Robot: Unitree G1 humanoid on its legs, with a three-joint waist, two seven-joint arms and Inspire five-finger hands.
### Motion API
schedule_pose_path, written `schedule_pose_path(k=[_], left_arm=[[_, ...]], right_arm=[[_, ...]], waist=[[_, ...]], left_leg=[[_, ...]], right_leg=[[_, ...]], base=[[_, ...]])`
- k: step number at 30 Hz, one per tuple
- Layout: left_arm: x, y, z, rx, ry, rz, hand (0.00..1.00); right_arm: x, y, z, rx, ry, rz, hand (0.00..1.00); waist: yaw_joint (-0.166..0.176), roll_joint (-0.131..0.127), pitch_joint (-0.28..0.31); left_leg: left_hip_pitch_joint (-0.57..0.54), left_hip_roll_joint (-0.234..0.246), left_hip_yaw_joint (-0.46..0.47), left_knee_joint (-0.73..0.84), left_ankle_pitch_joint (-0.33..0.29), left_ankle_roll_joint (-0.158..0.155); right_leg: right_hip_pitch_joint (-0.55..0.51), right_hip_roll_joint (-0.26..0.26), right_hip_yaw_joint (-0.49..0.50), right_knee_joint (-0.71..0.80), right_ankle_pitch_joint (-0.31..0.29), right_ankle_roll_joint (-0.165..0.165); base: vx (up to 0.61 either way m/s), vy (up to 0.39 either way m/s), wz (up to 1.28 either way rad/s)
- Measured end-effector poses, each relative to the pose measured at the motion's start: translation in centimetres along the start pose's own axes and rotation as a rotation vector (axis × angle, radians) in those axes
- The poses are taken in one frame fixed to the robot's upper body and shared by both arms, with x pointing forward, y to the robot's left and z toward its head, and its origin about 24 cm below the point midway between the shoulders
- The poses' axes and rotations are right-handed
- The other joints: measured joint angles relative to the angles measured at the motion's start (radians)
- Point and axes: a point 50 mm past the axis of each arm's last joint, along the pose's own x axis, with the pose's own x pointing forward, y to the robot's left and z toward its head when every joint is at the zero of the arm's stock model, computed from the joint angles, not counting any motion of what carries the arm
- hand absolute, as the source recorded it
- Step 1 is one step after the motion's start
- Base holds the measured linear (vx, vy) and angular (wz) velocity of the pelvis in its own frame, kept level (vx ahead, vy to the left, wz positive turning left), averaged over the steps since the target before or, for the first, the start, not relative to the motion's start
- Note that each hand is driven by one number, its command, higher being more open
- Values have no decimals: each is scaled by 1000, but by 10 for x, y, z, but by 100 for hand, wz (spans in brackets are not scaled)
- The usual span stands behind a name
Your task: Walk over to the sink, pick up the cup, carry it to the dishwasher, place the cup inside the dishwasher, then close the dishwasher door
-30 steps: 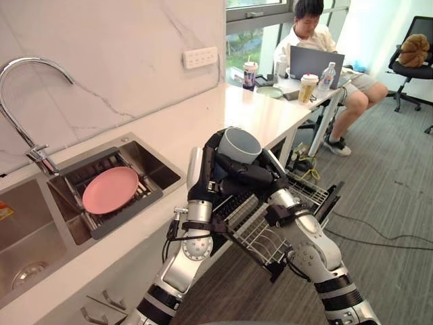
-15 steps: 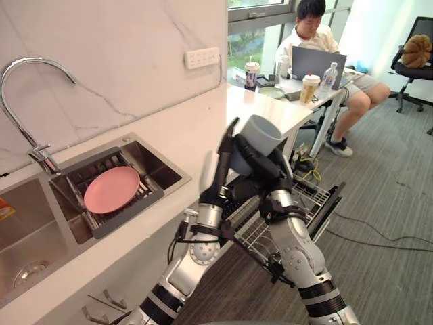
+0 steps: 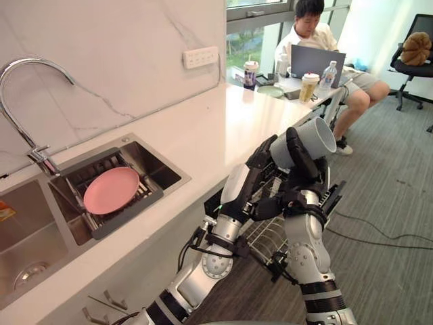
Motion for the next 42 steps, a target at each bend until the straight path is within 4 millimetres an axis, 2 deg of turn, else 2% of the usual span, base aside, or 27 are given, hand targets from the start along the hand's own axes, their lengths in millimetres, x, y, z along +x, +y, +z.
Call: schedule_pose_path(k=[6, 11, 12, 13, 14, 15, 16, 17, 18, 19, 21, 24, 27, 30, 32, 33, 34, 36, 39, 42], left_arm=[[-7, -5, -2, -101, 47, -50, 100], [-35, -13, -17, -410, 223, -128, 100], [-47, -19, -24, -511, 308, -155, 100], [-50, -20, -26, -531, 326, -158, 100], [-63, -26, -35, -617, 419, -173, 100], [-78, -33, -47, -708, 530, -184, 100], [-87, -37, -53, -746, 589, -187, 100], [-106, -43, -68, -799, 712, -187, 100], [-124, -46, -81, -816, 817, -186, 100], [-134, -45, -88, -811, 861, -186, 100], [-166, -39, -101, -792, 985, -183, 100], [-186, -31, -112, -689, 1062, -168, 100], [-210, -16, -132, -507, 1197, -74, 100], [-217, 7, -143, -335, 1222, 44, 100], [-220, 28, -157, -237, 1267, 163, 100], [-221, 45, -167, -169, 1302, 271, 100], [-221, 50, -168, -158, 1307, 296, 100], [-225, 76, -175, -52, 1335, 405, 100], [-233, 91, -176, 46, 1361, 433, 100], [-235, 91, -176, 54, 1380, 507, 100]], right_arm=[[-1, -29, 3, -33, -13, -94, 0], [-4, -80, -6, -210, 33, -216, 0], [-5, -96, -8, -259, 55, -260, 0], [-5, -99, -9, -266, 58, -268, 0], [-5, -111, -7, -288, 65, -301, 0], [-3, -122, -2, -307, 60, -337, 0], [-2, -127, 1, -320, 58, -350, 0], [1, -136, 5, -347, 58, -364, 0], [5, -141, 9, -370, 59, -367, 0], [7, -143, 10, -378, 62, -367, 0], [12, -150, 11, -406, 74, -377, 0], [12, -158, 10, -430, 100, -382, 0], [15, -157, 1, -468, 152, -357, 0], [22, -152, -4, -503, 171, -336, 0], [29, -148, -11, -526, 207, -333, 0], [35, -140, -14, -556, 217, -307, 0], [37, -138, -15, -560, 218, -299, 0], [52, -122, -15, -584, 212, -262, 0], [67, -107, -11, -597, 206, -241, 0], [82, -93, -5, -640, 211, -207, 0]], waist=[[-1, 0, 0], [1, -2, 0], [4, -5, 2], [4, -4, 2], [6, -4, 2], [21, -7, 3], [29, -7, 3], [33, -10, 5], [34, -11, 6], [34, -10, 7], [35, -16, 22], [55, -14, 35], [71, -14, 67], [83, -1, 102], [104, -2, 122], [122, -7, 158], [123, -3, 165], [132, -21, 239], [154, -39, 320], [176, -39, 374]], left_leg=[[-3, -1, -3, 0, 0, 0], [-23, -2, -22, 0, 2, 0], [-33, 3, -36, 0, 4, 0], [-36, 3, -40, 0, 5, 0], [-46, 3, -56, 0, 9, 0], [-53, 3, -69, 0, 13, 0], [-56, 3, -74, 0, 14, 1], [-63, 2, -90, 0, 18, 0], [-71, 2, -106, 0, 22, -3], [-74, 0, -116, 0, 24, -3], [-77, -1, -142, -1, 30, -5], [-83, -2, -163, -1, 32, -3], [-99, -3, -184, -1, 33, -1], [-130, -8, -221, -1, 45, -3], [-150, -7, -235, -1, 57, -5], [-164, -3, -244, 0, 67, -11], [-167, -3, -247, 0, 69, -11], [-202, -2, -275, 0, 84, -11], [-230, -9, -288, 5, 97, -7], [-260, -15, -295, 5, 103, -4]], right_leg=[[-1, -1, -3, 0, -1, 1], [-6, -2, -24, 0, -3, 3], [-5, -2, -37, -1, -4, 2], [-5, -2, -40, -1, -4, 2], [-3, -1, -56, -1, -3, 2], [-3, 0, -69, -1, -4, 2], [-3, 0, -74, -1, -4, 2], [0, 0, -87, -1, -5, 1], [3, 2, -101, -1, -6, 0], [4, 3, -111, -1, -7, -1], [15, 6, -138, 2, -16, 3], [18, 5, -155, 3, -24, 5], [17, 5, -174, 2, -29, 1], [7, 5, -206, 3, -28, 1], [-1, 10, -222, 5, -26, 4], [-8, 15, -231, 6, -23, 4], [-10, 16, -234, 6, -22, 3], [-29, 23, -257, 7, -14, -8], [-48, 21, -266, 9, -13, -10], [-79, 15, -264, 22, -13, -10]], base=[[-10, 0, 1], [-19, -7, 12], [-19, -16, 24], [-21, -25, 34], [-31, -22, 33], [-40, -27, 35], [-48, -22, 32], [-51, -20, 35], [-58, -21, 39], [-69, -21, 39], [-80, -24, 33], [-72, -23, 22], [-69, -11, 25], [-34, -14, 29], [-18, -39, 24], [-5, -44, 14], [-19, -41, 22], [-21, -29, 29], [10, -25, 21], [-19, 17, 9]])
